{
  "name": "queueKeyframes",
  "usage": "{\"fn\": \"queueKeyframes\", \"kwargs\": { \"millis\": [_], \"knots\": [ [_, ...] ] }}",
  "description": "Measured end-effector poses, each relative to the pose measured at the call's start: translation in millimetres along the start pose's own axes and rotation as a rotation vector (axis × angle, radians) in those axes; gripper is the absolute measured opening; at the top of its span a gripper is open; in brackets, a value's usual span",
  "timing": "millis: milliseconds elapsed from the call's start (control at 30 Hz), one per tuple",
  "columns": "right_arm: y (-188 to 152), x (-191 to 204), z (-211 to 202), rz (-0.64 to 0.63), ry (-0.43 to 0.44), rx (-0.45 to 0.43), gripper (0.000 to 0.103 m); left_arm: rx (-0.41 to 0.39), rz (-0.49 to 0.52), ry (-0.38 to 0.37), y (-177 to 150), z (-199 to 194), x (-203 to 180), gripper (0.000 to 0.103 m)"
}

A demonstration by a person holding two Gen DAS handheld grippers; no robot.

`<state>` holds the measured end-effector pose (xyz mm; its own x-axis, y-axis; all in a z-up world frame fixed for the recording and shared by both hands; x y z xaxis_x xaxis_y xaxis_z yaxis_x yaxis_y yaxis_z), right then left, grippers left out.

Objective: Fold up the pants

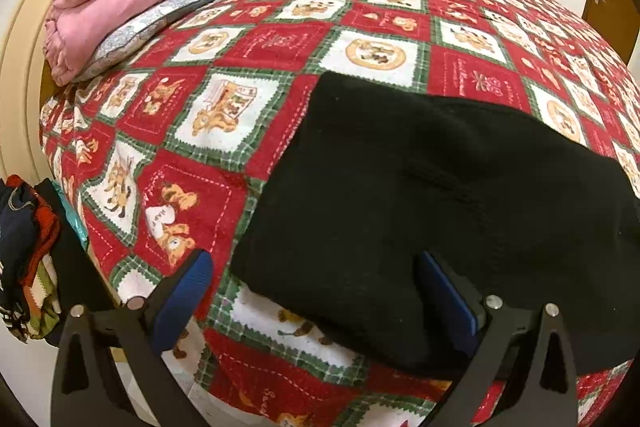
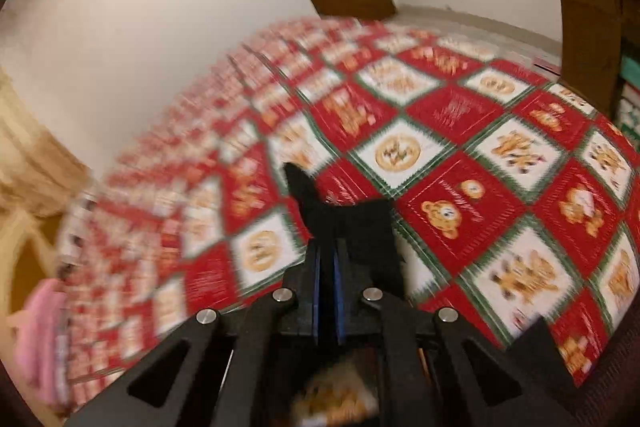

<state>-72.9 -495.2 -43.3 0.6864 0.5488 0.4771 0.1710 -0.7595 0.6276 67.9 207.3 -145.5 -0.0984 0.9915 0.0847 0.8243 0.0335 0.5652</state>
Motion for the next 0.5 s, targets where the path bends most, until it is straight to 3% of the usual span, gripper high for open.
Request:
{"fn": "queueKeyframes", "kwargs": {
  "millis": [133, 233, 333, 500],
  "knots": [
    [-28.9, -41.7, -80.3, 0.110, 0.090, -0.071, 0.006, -0.002, -0.009, -0.012, -0.4, 1.1, 0.2, 0.103],
    [-59.5, -80.3, -101.4, 0.174, 0.090, -0.075, 0.006, -0.010, 0.001, -0.007, 0.3, 0.7, -1.2, 0.103],
    [-96.6, -131.3, -100.8, 0.275, 0.071, -0.068, 0.006, -0.011, 0.010, 0.000, 2.2, 0.6, -2.7, 0.103],
    [-126.7, -164.2, -83.3, 0.331, 0.101, -0.018, 0.007, -0.022, 0.052, 0.017, 5.1, -0.4, -5.9, 0.103]
  ]
}}
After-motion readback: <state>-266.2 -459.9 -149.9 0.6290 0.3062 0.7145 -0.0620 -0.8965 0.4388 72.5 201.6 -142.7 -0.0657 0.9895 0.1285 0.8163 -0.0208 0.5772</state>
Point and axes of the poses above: each gripper's, at about its wrist camera, not at the fingertips, and z roughly the way its jaws point, x to its left, y to its top, the point moved 5 cm from there along z, roughly the way its jaws point, and after that the axes turned 3 degrees about -x, right-handed, at the moved point
